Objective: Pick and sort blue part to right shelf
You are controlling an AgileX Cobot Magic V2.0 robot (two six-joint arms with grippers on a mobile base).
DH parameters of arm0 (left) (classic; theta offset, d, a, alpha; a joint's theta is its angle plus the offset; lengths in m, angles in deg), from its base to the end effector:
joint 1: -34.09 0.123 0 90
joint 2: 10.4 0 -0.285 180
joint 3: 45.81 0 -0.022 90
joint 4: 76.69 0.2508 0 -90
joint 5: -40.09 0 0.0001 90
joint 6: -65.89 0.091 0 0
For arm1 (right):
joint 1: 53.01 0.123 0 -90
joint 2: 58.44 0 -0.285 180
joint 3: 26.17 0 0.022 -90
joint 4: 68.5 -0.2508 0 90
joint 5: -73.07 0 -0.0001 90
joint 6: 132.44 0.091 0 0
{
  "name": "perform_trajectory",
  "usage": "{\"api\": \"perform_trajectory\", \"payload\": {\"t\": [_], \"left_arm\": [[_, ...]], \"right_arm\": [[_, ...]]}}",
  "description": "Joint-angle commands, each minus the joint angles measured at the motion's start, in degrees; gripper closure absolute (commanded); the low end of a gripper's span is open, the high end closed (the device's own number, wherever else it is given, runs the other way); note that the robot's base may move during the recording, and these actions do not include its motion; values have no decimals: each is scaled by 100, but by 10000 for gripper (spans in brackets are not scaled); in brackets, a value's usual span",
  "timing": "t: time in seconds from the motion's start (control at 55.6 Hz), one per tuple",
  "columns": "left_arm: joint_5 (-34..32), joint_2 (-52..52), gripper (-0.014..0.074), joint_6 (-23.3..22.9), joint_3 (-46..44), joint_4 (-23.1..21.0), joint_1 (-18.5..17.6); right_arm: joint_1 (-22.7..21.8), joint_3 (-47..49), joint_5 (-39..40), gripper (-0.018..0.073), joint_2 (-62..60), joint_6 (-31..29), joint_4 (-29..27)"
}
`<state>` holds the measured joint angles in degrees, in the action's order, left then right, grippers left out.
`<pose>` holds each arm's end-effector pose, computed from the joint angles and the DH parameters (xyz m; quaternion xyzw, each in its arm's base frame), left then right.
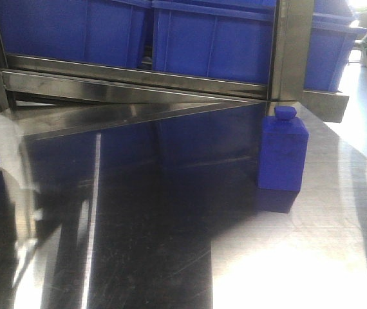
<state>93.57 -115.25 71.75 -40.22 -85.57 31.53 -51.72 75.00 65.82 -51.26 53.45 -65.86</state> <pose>0.3403 -0.0265 0.2449 0.0357 0.9872 -0.0640 0.1413 0.0567 0.0007 0.1928 0.0146 0.7267 0.0252 0.6863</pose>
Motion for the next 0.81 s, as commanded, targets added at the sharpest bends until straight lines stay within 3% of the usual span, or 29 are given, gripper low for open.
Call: {"api": "perform_trajectory", "payload": {"t": [0.0,0.323,0.485,0.791], "left_arm": [[69,438,365,-45,-305,-73,-31],[-366,1916,365,-45,-113,-73,-31],[-1262,2982,365,-45,638,-73,-31],[-3018,4882,365,-45,2546,-73,-31]], "right_arm": [[-1,40,544,503,-102,-38,69],[-1,40,903,503,-102,-38,69],[-1,182,725,503,-95,135,-46],[-1,1323,-364,503,508,174,-88]]}}
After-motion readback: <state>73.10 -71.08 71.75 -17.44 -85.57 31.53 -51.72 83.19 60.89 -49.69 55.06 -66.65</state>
